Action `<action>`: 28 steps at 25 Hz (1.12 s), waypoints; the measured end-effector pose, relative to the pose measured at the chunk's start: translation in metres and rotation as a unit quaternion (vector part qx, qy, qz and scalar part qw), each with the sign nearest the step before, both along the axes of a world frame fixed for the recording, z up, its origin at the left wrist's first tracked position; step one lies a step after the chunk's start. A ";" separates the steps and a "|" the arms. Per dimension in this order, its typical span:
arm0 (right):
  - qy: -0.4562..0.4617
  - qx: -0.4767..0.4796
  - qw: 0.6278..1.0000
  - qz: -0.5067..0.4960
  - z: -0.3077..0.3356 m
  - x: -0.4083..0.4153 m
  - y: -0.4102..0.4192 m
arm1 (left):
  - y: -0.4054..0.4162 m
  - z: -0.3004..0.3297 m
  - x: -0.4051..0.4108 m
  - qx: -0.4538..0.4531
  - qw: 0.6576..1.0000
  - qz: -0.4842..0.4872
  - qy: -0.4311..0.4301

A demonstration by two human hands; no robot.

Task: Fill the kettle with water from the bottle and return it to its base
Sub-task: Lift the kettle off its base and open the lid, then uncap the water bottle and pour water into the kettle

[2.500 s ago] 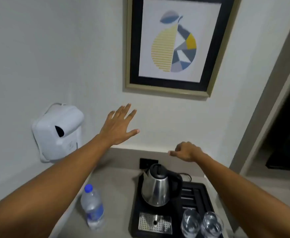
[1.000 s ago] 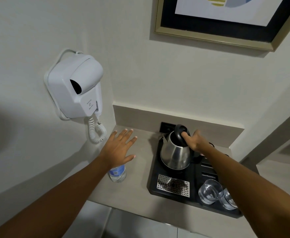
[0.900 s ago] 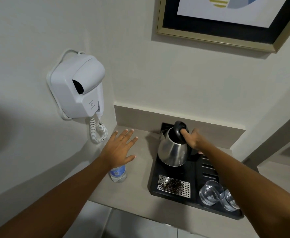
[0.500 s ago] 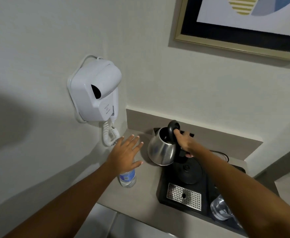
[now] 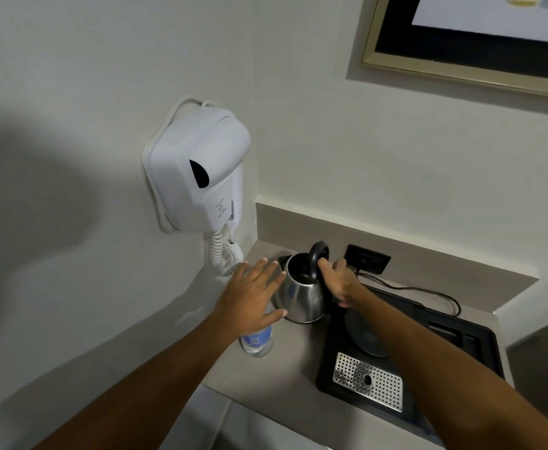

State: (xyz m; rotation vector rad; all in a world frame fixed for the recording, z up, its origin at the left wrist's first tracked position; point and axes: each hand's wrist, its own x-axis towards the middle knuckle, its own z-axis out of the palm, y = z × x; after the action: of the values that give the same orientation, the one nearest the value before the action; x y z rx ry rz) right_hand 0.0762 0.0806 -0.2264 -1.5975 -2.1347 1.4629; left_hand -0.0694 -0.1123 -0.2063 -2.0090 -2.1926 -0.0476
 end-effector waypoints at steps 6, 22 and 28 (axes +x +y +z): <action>-0.003 -0.063 0.998 0.022 -0.003 -0.005 -0.002 | 0.002 -0.003 -0.004 -0.006 1.000 0.021 -0.008; 0.071 -0.121 0.989 0.045 -0.014 0.021 0.011 | 0.000 0.000 -0.004 0.024 0.998 0.006 -0.058; 0.242 0.054 0.957 -0.149 -0.045 0.048 -0.031 | -0.008 0.000 -0.006 0.085 0.990 -0.003 -0.111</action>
State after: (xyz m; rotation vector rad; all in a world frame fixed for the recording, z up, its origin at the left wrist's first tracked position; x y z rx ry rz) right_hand 0.1247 0.0491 -0.2710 -1.2836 -1.5964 1.4254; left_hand -0.0753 -0.1206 -0.2059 -1.9997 -2.2222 -0.4630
